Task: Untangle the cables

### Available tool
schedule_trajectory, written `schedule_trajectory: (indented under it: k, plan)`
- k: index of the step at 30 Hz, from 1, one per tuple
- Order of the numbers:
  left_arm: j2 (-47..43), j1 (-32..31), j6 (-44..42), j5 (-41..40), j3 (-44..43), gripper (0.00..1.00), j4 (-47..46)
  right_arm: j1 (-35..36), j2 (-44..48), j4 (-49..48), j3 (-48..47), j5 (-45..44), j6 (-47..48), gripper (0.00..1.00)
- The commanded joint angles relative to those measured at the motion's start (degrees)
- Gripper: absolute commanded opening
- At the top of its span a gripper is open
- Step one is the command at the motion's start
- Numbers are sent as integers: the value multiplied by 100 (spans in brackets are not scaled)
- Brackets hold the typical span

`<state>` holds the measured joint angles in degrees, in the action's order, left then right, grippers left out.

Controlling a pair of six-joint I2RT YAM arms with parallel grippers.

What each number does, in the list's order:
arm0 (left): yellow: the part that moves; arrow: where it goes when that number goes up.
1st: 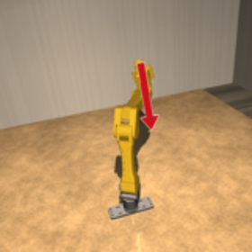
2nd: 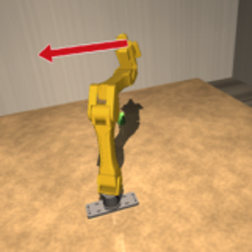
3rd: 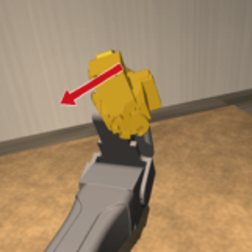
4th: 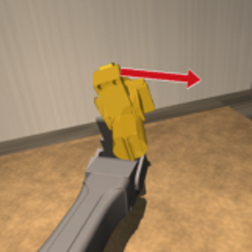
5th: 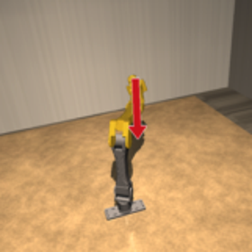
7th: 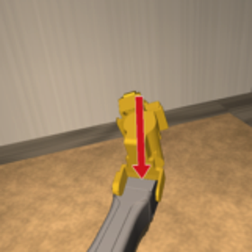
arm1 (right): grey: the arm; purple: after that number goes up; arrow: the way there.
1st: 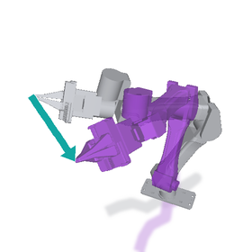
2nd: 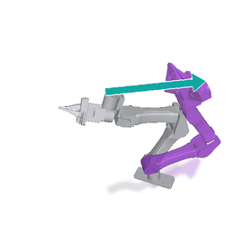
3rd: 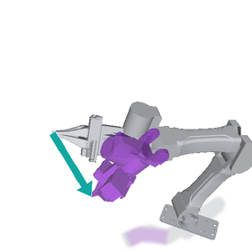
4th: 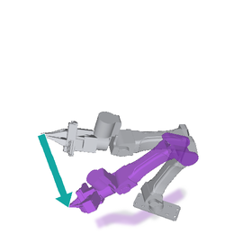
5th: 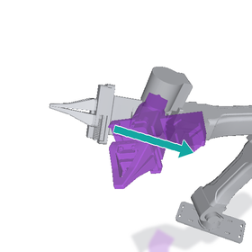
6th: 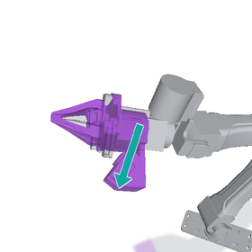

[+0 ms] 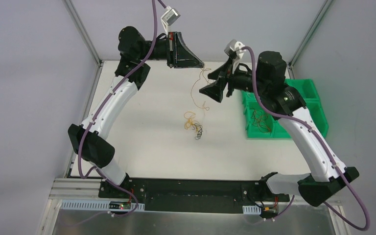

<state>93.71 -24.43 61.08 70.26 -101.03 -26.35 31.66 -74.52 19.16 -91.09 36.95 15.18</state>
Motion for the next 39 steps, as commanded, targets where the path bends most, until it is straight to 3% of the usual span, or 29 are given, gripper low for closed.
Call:
schedule_trajectory:
  k: [1,4,8,15,18,23,24,26,30,32,39]
  plan:
    - [-156,-30,34,78,66,0,-284,66,1040,242,520,-132,480,75]
    - [-150,-42,35,57,157,0,-302,174,1411,-73,971,-498,408,82]
    - [-86,-191,96,276,119,0,-404,230,1117,-319,689,-703,464,89]
    - [-28,-387,155,368,59,0,-498,278,589,-694,370,-1020,741,87]
    - [-28,-412,137,350,50,0,-478,313,532,-800,402,-1047,728,68]
    - [21,-432,52,254,-2,0,-325,330,613,-979,534,-1302,818,8]
    - [35,-432,8,237,-26,0,-245,324,674,-1014,589,-1324,813,0]
    - [65,-423,-94,153,-66,2,-122,323,819,-1033,698,-1311,776,0]
    - [214,-334,-528,107,-433,75,254,147,996,-628,688,-1346,475,0]
    - [315,-157,-807,34,-717,96,537,-298,1061,-388,652,-1297,150,0]
    - [251,369,-2103,-451,-718,100,1597,-2427,1400,642,394,-852,-1000,0]
